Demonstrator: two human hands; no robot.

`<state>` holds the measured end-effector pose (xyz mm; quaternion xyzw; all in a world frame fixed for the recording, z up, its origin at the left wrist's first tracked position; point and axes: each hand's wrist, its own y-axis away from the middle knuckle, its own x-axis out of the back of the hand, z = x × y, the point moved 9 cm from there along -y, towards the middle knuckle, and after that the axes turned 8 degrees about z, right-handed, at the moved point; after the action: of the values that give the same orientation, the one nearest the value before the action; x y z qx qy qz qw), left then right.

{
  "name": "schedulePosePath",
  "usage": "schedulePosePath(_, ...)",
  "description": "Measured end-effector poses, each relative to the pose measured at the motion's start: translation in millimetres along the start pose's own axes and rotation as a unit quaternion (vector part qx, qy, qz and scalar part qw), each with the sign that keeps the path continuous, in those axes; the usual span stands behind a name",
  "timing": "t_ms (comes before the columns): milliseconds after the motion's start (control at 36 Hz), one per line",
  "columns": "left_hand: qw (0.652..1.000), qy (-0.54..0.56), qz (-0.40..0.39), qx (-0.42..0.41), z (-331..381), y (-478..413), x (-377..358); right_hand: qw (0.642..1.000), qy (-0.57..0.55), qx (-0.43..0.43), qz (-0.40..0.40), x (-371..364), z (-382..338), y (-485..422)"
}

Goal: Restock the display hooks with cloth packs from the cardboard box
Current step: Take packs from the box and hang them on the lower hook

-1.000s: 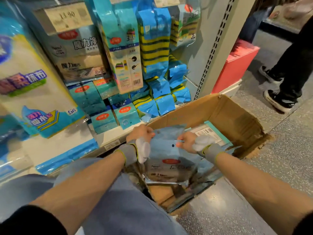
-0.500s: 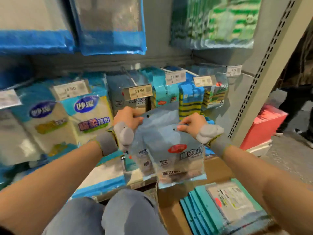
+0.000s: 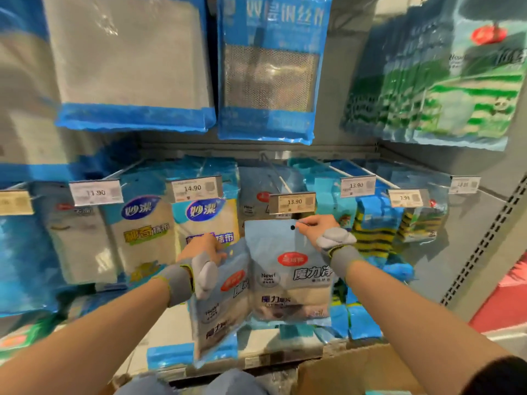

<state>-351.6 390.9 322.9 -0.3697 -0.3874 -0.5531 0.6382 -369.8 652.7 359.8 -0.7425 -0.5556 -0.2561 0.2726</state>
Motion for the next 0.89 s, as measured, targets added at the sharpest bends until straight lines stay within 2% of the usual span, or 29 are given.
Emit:
schedulePosePath(222, 0.999, -0.003, -0.001, 0.052, -34.5, -16.2, 5.3, 0.99, 0.013, -0.078, 0.116, -13.5, 7.8, -12.6)
schedulePosePath(306, 0.998, -0.006, -0.009, 0.065, -40.9, -21.2, 3.9, 0.981, -0.023, -0.116, 0.156, -12.8, 14.6, -13.5)
schedulePosePath(417, 0.997, -0.028, -0.025, 0.063, -45.7, -23.6, 1.4, 0.965, -0.105, -0.127, 0.205, -19.8, 17.8, -15.9)
schedulePosePath(500, 0.997, -0.032, -0.04, 0.055, -49.1, -25.4, -0.9, 0.954, -0.123, -0.123, 0.243, -19.7, 17.0, -18.4)
schedulePosePath(639, 0.996, -0.023, -0.048, 0.066, -64.3, -29.0, 0.8, 0.939, -0.156, -0.148, 0.269, -32.2, 17.1, -15.5)
schedulePosePath(889, 0.995, -0.025, -0.058, 0.074, -68.3, -34.4, -8.3, 0.938, -0.156, -0.15, 0.271, -28.9, 12.7, -19.0)
